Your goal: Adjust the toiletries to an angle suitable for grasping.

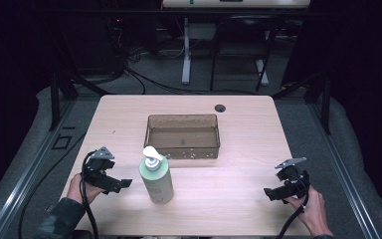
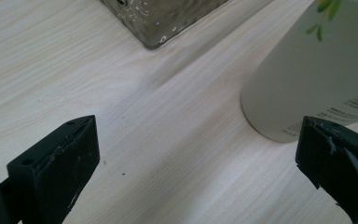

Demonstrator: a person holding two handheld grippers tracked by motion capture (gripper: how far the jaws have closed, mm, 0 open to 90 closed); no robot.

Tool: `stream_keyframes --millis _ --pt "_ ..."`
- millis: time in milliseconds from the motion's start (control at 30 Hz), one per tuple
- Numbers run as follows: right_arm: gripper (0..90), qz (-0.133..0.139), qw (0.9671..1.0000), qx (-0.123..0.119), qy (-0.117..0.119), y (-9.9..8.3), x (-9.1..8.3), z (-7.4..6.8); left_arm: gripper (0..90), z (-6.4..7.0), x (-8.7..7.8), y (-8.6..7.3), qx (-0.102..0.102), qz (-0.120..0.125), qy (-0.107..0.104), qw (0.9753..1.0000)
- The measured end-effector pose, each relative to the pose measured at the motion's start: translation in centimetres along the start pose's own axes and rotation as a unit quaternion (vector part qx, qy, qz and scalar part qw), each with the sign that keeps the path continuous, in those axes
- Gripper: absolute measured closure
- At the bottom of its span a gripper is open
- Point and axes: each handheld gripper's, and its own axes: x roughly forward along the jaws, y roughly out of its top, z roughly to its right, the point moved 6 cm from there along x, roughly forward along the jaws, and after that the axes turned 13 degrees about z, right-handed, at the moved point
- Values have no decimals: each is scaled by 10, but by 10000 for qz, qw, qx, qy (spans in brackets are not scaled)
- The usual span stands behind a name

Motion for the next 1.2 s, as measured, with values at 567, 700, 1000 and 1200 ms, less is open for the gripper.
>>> stream_keyframes --millis 567,700,1000,1200 --pt "0 -84 10000 -38 14 -1 2 -1 0 27 -4 2 260 85 -272 9993" --pt "0 -90 10000 -8 31 -1 3 -1 0 38 -3 4 324 112 -387 9987" --pt "0 -130 9999 0 15 -3 4 1 0 60 -1 15 458 407 -524 9967" --pt "0 -109 9999 14 31 -2 4 1 0 69 3 22 534 552 -582 9953"
